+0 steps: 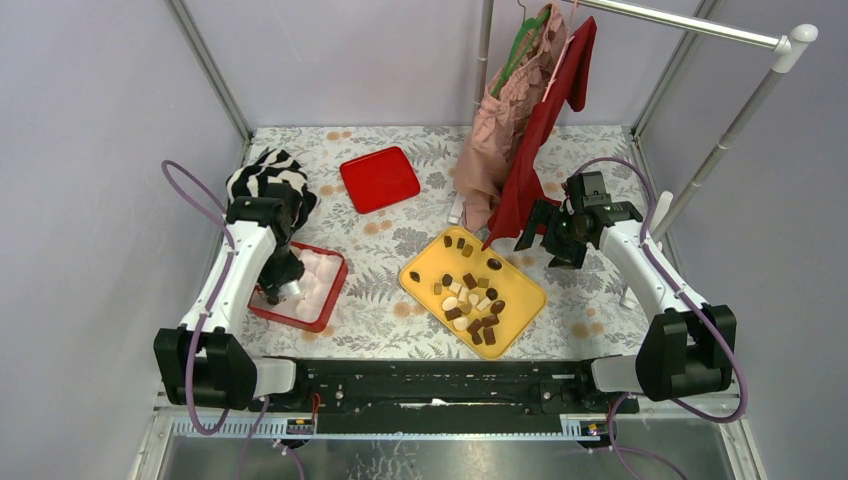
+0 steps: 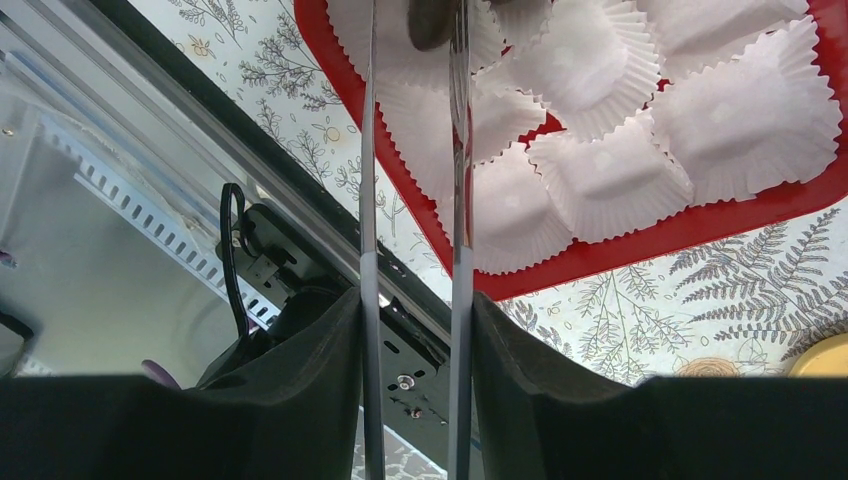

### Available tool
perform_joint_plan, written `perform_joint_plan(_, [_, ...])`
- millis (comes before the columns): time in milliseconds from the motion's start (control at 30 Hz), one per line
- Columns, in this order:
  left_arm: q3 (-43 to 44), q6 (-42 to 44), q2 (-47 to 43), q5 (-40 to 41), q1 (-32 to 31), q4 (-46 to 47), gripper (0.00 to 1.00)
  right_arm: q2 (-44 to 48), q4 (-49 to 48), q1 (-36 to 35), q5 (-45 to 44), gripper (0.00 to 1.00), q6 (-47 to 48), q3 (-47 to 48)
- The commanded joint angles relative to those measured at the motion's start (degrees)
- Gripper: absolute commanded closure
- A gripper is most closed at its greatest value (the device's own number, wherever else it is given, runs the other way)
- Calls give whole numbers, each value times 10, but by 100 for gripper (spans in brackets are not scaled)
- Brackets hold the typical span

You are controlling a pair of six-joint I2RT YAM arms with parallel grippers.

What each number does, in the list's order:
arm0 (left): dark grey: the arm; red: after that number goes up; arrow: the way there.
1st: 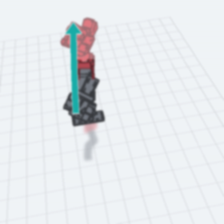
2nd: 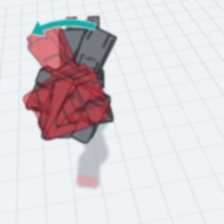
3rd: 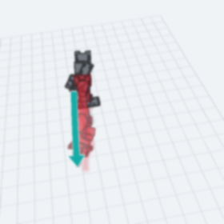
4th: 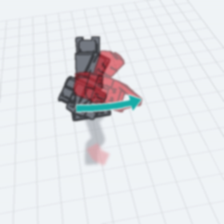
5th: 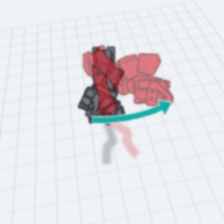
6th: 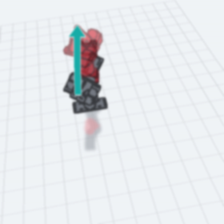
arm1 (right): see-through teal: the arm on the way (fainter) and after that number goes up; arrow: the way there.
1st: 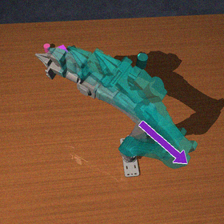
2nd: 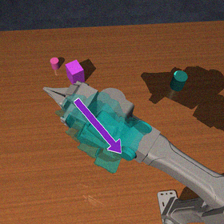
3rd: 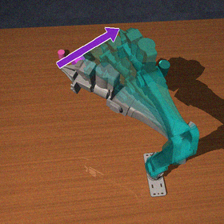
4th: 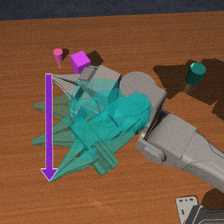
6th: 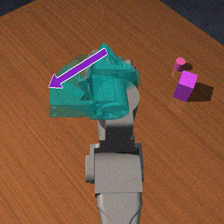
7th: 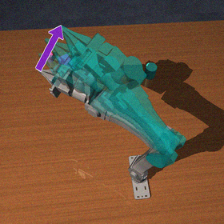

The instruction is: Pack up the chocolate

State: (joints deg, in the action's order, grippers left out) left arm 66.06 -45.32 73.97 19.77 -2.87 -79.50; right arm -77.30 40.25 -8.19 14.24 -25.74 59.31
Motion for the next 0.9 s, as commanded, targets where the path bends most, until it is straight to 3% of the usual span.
perform_joint_plan(0, [4, 1, -6, 20, 5, 11, 54, 17, -6, 3, 3, 0, 0, 2])
perform_joint_plan(167, [39, 7, -17, 20, 5, 1, 56, 22, -2, 3, 1, 0, 0, 1])
perform_joint_plan(300, [135, 41, -28, -11, -5, 7, 58, 23, 0, 2, -2, 0, -2, 5])
perform_joint_plan(433, [125, 64, -41, -58, -96, 99, 59, 20, 4, 2, 3, 0, -3, 25])
perform_joint_plan(600, [150, 59, 29, -84, -263, 164, 59, 24, 16, 2, -15, 0, -2, 33])
perform_joint_plan(867, [179, 137, 123, -221, -361, 203, 60, 28, 24, 2, -27, 0, -4, 31])
